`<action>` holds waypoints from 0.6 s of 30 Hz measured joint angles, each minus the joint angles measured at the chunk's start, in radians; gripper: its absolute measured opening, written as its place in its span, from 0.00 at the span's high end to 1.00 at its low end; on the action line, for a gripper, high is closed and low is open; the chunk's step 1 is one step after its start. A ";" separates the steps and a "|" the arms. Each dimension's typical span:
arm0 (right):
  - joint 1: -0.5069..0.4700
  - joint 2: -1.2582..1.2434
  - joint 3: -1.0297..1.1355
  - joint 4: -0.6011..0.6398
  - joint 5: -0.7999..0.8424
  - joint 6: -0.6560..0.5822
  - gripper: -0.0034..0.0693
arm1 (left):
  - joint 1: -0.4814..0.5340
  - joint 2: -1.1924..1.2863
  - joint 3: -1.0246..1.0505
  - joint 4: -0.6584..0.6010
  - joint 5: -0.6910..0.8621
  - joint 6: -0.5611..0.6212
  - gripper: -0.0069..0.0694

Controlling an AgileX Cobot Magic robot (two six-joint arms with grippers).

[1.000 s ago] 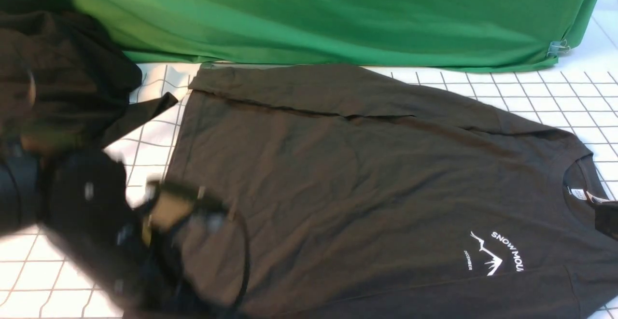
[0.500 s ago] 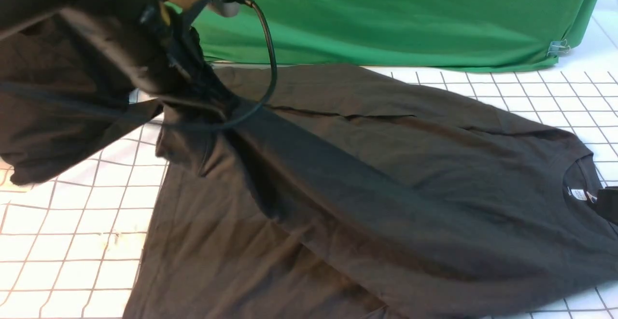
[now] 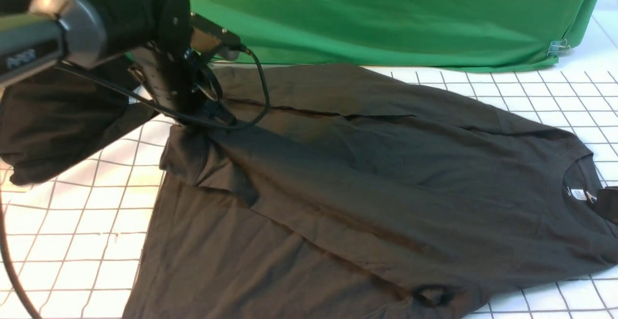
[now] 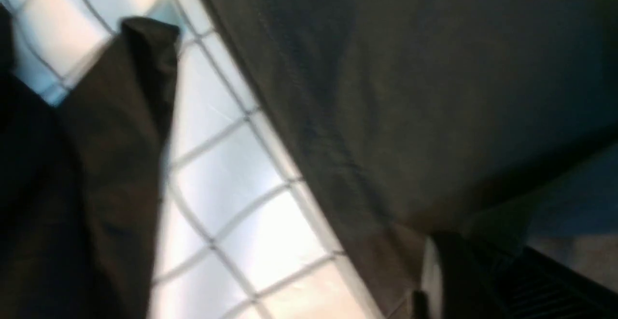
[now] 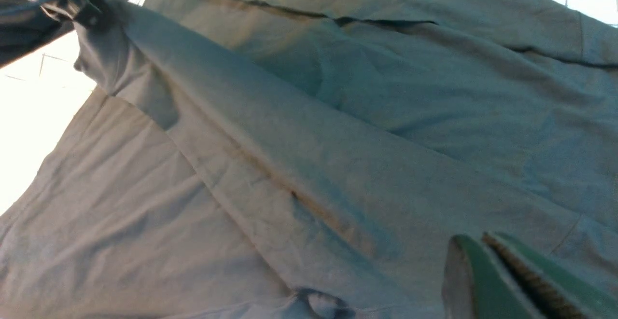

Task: Fold a long-sleeved shirt over a white checkered tablecloth.
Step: 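Fold the left side of the black T-shirt inward over its body, then grab the top left corner of the dark shirt with the left gripper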

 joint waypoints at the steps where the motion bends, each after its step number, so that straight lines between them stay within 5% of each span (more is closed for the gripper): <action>1: 0.000 0.000 0.000 0.000 0.000 0.000 0.94 | 0.000 0.001 -0.001 0.021 -0.005 -0.004 0.66; 6: 0.000 0.000 0.000 0.000 0.001 0.000 0.94 | 0.002 0.001 -0.029 0.075 -0.020 -0.102 0.40; 10: 0.000 0.000 0.000 0.000 0.007 0.000 0.94 | 0.015 0.001 -0.106 -0.001 -0.003 -0.181 0.24; 18: 0.000 0.000 0.000 0.000 0.009 0.000 0.94 | 0.045 0.002 -0.172 -0.085 0.018 -0.182 0.19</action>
